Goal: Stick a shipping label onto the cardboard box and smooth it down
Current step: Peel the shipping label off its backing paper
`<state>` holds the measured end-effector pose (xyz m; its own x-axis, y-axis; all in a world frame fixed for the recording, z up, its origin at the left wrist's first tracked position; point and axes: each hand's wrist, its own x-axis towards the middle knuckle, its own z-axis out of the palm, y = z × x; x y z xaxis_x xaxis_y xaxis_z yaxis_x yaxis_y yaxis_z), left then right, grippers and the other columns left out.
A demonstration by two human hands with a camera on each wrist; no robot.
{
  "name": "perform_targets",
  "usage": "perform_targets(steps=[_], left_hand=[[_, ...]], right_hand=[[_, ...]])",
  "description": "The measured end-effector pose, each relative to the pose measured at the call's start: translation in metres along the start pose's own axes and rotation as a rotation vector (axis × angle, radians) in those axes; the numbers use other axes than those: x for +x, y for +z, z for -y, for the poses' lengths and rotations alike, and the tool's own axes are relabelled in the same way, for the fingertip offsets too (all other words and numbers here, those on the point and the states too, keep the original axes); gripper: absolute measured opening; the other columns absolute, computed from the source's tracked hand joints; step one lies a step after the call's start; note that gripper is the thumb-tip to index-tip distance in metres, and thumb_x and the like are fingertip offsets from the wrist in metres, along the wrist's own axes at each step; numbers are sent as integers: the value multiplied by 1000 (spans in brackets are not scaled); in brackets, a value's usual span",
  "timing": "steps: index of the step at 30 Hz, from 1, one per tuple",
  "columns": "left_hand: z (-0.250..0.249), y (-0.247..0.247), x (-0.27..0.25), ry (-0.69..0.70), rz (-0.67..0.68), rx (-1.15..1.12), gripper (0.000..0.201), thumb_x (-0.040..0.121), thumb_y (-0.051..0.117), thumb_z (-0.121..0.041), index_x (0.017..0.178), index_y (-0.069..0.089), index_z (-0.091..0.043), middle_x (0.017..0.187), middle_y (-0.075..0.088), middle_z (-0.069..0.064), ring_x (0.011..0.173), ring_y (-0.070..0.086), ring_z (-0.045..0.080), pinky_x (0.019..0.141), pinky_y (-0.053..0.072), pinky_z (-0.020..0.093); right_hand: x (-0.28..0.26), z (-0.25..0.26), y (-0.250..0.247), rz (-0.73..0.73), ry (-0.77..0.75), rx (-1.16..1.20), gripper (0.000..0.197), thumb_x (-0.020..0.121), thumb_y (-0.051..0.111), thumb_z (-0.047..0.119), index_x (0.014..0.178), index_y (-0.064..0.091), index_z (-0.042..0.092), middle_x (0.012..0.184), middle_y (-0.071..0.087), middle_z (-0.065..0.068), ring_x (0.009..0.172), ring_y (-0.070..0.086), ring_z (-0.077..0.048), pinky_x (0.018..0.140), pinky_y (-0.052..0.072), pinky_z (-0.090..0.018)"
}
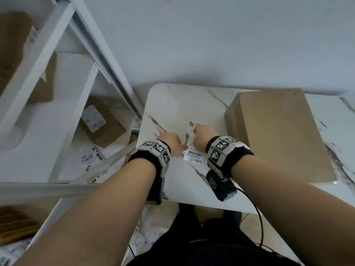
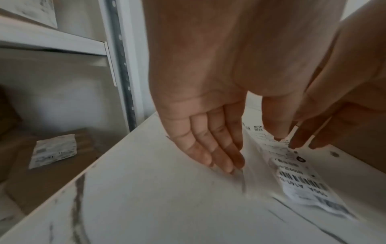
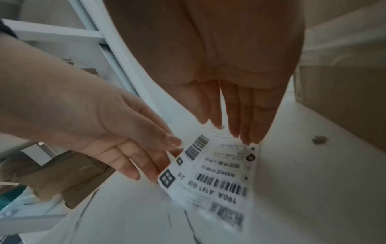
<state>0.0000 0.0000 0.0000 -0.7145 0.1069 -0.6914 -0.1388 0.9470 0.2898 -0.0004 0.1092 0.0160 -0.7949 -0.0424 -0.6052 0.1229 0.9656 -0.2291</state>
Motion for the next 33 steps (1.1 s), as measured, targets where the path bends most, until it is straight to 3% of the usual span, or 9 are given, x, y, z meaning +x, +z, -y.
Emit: perform_targets(steps=[3,9,13,15,16,18,20,30,33], left_hand=[[4,2,7,4,25,-11,39,91,51,-38,96,72,-6,103,73,12,96,66,27,84,49,31],[5,10,14,12,9,-12,28,90,52,-27,87,73,-9,97,75,11,86,65,26,77,48,29],[5,15,14,-47,-92,-42,23,87,56,-18,64,51,-19,78,59,4,79,53,25,72,43,28],[5,16,14,-64,-122,-42,6,85,59,-16,86,63,-12,90,64,6,87,58,27,77,46,30],[5,17,15,-77,-124,-34,18,85,60,-16,100,66,-9,101,68,8,94,62,28,81,48,31],[3,18,17,-78,-124,-17,28,84,63,-18,110,66,-7,115,69,8,96,62,27,85,49,31],[2,20,20,-73,-100,-17,30,83,65,-19,109,69,-5,117,69,9,92,62,25,85,51,30],[4,26,20,-26,-91,-61,24,84,62,-17,107,64,-8,114,68,11,107,63,28,86,49,32],[7,26,20,-17,-106,-156,16,84,63,-17,100,61,-15,110,66,9,98,61,25,84,46,30]], right_hand=[[7,-6,10,7,67,114,37,93,41,0,128,52,3,133,56,-14,120,57,-28,101,49,-36],[9,-13,21,-24,99,216,36,91,42,-2,124,57,4,129,58,-15,116,58,-29,97,51,-38],[9,-17,27,-50,95,241,35,93,42,0,122,59,5,129,57,-15,115,58,-29,97,51,-35],[9,-18,31,-66,93,235,34,92,43,2,123,59,6,129,54,-14,114,58,-29,97,51,-35],[8,-19,33,-79,92,240,34,92,44,3,123,59,7,129,53,-14,115,57,-30,98,50,-36],[8,-21,36,-97,85,245,32,93,45,6,122,60,6,129,51,-14,117,55,-30,99,49,-36],[8,-24,38,-105,74,246,32,93,46,7,121,61,6,128,50,-14,117,54,-30,100,47,-35],[11,-28,44,-120,51,287,32,92,48,9,121,61,7,128,50,-10,118,54,-27,100,46,-33],[10,-28,41,-121,63,312,31,92,49,9,120,62,6,130,51,-10,118,55,-27,99,46,-33]])
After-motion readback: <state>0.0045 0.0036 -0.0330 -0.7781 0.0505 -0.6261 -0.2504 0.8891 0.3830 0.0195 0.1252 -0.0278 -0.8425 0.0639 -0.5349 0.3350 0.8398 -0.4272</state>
